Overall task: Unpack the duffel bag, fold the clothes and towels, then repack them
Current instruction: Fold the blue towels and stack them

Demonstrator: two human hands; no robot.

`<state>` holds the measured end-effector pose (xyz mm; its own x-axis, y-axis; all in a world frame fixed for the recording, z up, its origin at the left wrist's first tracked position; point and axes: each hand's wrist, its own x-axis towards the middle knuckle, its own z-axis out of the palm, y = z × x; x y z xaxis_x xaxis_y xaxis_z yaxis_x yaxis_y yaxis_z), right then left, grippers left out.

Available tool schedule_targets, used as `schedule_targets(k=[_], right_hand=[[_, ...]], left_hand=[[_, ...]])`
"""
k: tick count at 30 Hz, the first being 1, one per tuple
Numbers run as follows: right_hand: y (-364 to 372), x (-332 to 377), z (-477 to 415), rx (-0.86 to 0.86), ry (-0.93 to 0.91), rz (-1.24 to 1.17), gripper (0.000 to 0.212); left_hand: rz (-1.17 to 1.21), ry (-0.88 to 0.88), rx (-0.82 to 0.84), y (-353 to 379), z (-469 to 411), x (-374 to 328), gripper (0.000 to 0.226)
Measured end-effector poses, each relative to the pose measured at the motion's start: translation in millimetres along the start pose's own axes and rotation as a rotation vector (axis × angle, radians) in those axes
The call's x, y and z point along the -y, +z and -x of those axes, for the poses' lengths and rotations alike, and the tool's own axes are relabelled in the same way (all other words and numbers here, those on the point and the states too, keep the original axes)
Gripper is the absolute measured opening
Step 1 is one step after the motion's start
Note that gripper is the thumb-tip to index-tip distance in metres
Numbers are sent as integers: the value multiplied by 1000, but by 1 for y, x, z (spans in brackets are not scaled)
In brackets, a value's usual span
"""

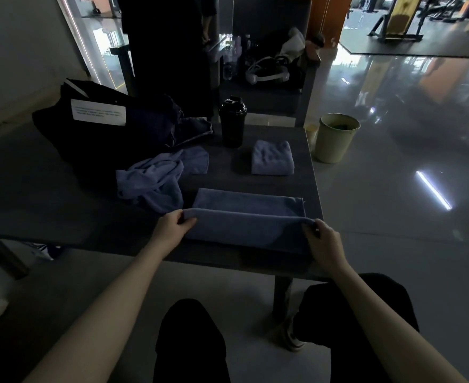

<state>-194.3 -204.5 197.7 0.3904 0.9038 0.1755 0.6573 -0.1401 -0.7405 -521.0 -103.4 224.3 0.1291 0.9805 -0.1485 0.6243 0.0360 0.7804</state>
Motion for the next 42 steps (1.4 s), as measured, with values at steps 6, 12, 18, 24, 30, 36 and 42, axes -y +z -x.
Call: schedule_targets(k=[6,12,18,24,30,36,42], right_hand=[[4,-16,16,107,-107,2,14],[6,8,-15,-141,-81,-35,12],[15,20,-62,-179,65,23,21],[24,16,-86,-147,204,186,30],[29,7,-89,-125,167,339,32],[32,4,-88,-206,123,332,28],[34,20,-85,-247,53,482,31]], left_hand=[[-63,17,276,-8,-2,12,23],[-29,137,-14,-4,-24,-5,5],[-96,112,-180,14,-61,-28,14],[-97,41,-222,28,-89,-32,15],[-383,107,-252,35,-101,-25,27],[-449,152,-350,43,-99,-19,28],[-622,104,-417,52,-96,-22,27]])
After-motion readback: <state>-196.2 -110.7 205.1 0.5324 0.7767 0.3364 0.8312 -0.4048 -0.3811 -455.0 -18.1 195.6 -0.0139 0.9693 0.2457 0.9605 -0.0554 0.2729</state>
